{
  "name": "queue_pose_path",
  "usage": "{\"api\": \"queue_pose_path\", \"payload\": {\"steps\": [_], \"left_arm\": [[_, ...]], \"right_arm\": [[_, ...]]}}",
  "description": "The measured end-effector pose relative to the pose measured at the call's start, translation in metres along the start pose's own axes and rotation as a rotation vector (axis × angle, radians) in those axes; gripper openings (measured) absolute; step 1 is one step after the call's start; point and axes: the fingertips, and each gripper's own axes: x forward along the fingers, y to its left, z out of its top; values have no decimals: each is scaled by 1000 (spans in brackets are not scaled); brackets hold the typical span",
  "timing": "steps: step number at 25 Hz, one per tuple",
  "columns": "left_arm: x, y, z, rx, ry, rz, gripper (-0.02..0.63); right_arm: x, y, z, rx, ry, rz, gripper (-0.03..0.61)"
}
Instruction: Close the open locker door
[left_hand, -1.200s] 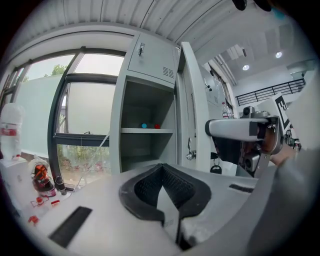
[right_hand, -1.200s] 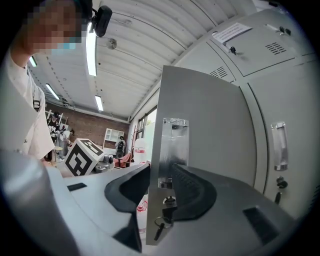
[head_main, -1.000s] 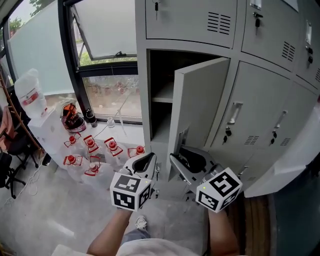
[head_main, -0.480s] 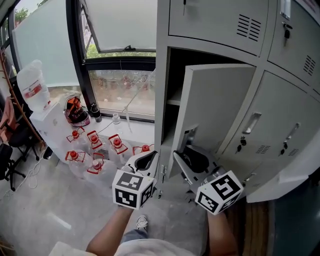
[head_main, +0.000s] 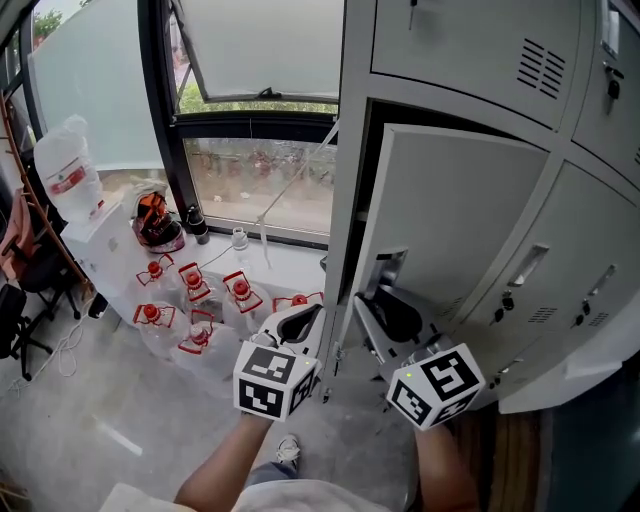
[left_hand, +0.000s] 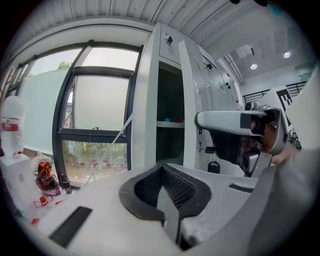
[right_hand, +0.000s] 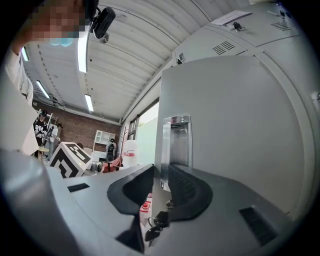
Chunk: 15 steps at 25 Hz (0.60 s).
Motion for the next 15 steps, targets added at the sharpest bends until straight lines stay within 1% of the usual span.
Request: {"api": "queue_pose_path", "payload": {"steps": [6,15], "left_arm": [[18,16,6,-15,-12,-9,6],[41,38,13,-23,-21,-38,6]], "right_arm": [[21,-12,-2,-5,12,-10,78],[51,-38,-6,-6,28,-105,54]]}}
